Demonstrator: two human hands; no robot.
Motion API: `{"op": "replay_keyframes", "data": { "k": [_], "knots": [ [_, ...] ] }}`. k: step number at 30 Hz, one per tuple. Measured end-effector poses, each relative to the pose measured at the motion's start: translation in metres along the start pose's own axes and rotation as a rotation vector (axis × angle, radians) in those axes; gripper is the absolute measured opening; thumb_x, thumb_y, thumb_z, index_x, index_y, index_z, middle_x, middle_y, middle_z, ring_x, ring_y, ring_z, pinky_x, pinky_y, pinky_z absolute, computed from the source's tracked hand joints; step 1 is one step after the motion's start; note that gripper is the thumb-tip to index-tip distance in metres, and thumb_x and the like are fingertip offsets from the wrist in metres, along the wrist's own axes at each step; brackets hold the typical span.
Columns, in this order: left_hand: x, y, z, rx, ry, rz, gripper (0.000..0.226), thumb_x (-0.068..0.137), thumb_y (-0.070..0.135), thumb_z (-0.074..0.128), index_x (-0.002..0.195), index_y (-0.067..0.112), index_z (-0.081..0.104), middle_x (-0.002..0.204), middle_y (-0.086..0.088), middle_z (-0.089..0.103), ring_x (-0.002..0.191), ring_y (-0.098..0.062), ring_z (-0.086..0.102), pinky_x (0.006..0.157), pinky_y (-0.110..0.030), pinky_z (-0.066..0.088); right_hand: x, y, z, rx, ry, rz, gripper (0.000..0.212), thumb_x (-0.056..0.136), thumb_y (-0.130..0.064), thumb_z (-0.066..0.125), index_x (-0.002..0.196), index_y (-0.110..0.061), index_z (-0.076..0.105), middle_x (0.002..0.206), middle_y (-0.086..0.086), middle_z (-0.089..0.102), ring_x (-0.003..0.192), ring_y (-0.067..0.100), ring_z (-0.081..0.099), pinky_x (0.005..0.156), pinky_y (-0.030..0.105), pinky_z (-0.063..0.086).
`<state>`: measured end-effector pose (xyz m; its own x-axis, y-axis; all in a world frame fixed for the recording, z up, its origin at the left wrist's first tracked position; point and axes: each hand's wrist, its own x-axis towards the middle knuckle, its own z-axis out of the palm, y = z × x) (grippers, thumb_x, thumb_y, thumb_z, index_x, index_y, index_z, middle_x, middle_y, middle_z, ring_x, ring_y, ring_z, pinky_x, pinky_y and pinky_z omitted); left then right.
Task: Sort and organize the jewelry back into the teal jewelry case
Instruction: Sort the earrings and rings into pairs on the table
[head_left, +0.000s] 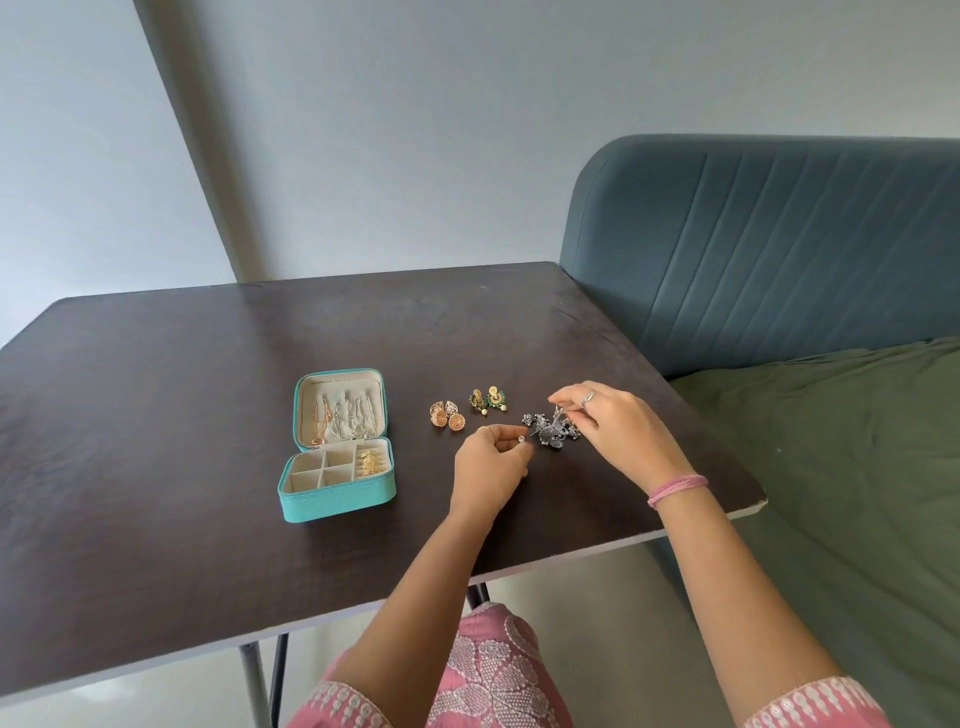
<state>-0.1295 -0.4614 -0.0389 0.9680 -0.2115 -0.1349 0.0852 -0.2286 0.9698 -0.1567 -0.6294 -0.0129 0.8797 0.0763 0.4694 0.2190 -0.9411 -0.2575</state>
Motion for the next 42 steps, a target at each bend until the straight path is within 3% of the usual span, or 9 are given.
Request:
{"op": "replay_keyframes", "data": {
  "k": [3, 7, 15, 19, 23, 26, 31, 38, 42],
  "knots": [
    [0.000, 0.000, 0.000, -0.018, 0.001, 0.003, 0.018, 0.087, 0.016, 0.062, 0.104, 0.019, 0.066, 0.083, 0.003, 0.069, 0.056, -0.003, 0.055, 0.058, -0.014, 0.043, -0.001, 0.002, 0.008, 0.222, 0.099, 0.138, 0.027, 0.086, 0.000, 0.064, 0.108, -0.016, 0.069, 0.100, -0.003, 0.070, 0.089, 0.006, 0.067, 0.082, 0.024, 0.056],
    [0.000, -0.002, 0.000, -0.027, 0.000, 0.018, 0.016, 0.086, 0.015, 0.063, 0.102, 0.018, 0.067, 0.078, 0.003, 0.068, 0.055, -0.004, 0.054, 0.061, -0.017, 0.045, -0.001, -0.002, 0.012, 0.383, 0.176, 0.256, 0.026, 0.085, 0.003, 0.064, 0.106, -0.011, 0.070, 0.096, 0.000, 0.071, 0.088, 0.004, 0.067, 0.081, 0.013, 0.052],
    [0.006, 0.001, 0.002, -0.039, 0.003, 0.050, 0.010, 0.087, 0.022, 0.067, 0.097, 0.019, 0.067, 0.078, 0.003, 0.068, 0.057, -0.004, 0.053, 0.058, -0.015, 0.044, -0.006, -0.003, 0.021, 0.497, 0.179, 0.290, 0.025, 0.084, 0.000, 0.067, 0.099, -0.018, 0.070, 0.090, -0.006, 0.071, 0.086, 0.001, 0.067, 0.080, 0.012, 0.051],
    [0.017, 0.004, 0.004, 0.058, 0.005, 0.127, 0.015, 0.086, 0.025, 0.068, 0.100, 0.019, 0.067, 0.080, 0.007, 0.066, 0.068, -0.004, 0.057, 0.069, -0.021, 0.049, -0.012, -0.004, 0.028, 0.673, 0.194, 0.406, 0.024, 0.085, -0.002, 0.066, 0.101, -0.020, 0.067, 0.095, -0.007, 0.071, 0.090, 0.002, 0.067, 0.082, 0.018, 0.053],
    [0.026, 0.007, 0.005, 0.205, -0.010, 0.198, 0.017, 0.087, 0.025, 0.065, 0.103, 0.020, 0.068, 0.086, 0.009, 0.064, 0.081, -0.003, 0.058, 0.073, -0.016, 0.043, -0.015, -0.005, 0.028, 0.765, 0.226, 0.438, 0.026, 0.085, -0.002, 0.067, 0.100, -0.023, 0.066, 0.097, -0.005, 0.071, 0.091, 0.001, 0.066, 0.082, 0.017, 0.052],
    [0.030, 0.007, 0.006, 0.283, -0.017, 0.236, 0.019, 0.087, 0.025, 0.065, 0.105, 0.019, 0.068, 0.090, 0.008, 0.062, 0.078, -0.003, 0.056, 0.072, -0.015, 0.041, -0.015, -0.005, 0.028, 0.778, 0.221, 0.432, 0.026, 0.085, -0.002, 0.067, 0.101, -0.022, 0.066, 0.097, -0.006, 0.071, 0.092, 0.001, 0.066, 0.081, 0.016, 0.052],
    [0.031, 0.007, 0.007, 0.338, -0.045, 0.290, 0.022, 0.086, 0.026, 0.066, 0.106, 0.018, 0.067, 0.091, 0.008, 0.061, 0.060, -0.003, 0.053, 0.056, -0.013, 0.041, -0.015, -0.005, 0.030, 0.758, 0.205, 0.405, 0.024, 0.085, -0.001, 0.067, 0.101, -0.019, 0.066, 0.098, -0.007, 0.070, 0.091, -0.002, 0.066, 0.079, 0.012, 0.050],
    [0.033, 0.003, 0.007, 0.324, -0.001, 0.292, 0.015, 0.087, 0.026, 0.066, 0.101, 0.020, 0.069, 0.089, 0.008, 0.062, 0.065, -0.002, 0.053, 0.065, -0.017, 0.042, -0.015, -0.002, 0.032, 0.710, 0.209, 0.382, 0.028, 0.086, -0.001, 0.065, 0.101, -0.024, 0.066, 0.098, -0.006, 0.070, 0.092, 0.002, 0.065, 0.080, 0.016, 0.052],
    [0.033, 0.001, 0.006, 0.303, 0.036, 0.296, 0.014, 0.088, 0.023, 0.064, 0.102, 0.020, 0.068, 0.088, 0.006, 0.063, 0.055, -0.003, 0.050, 0.055, -0.012, 0.038, -0.017, -0.003, 0.033, 0.653, 0.199, 0.349, 0.030, 0.086, 0.000, 0.064, 0.105, -0.023, 0.066, 0.096, -0.004, 0.068, 0.091, 0.001, 0.064, 0.078, 0.014, 0.050]
  ]
}}
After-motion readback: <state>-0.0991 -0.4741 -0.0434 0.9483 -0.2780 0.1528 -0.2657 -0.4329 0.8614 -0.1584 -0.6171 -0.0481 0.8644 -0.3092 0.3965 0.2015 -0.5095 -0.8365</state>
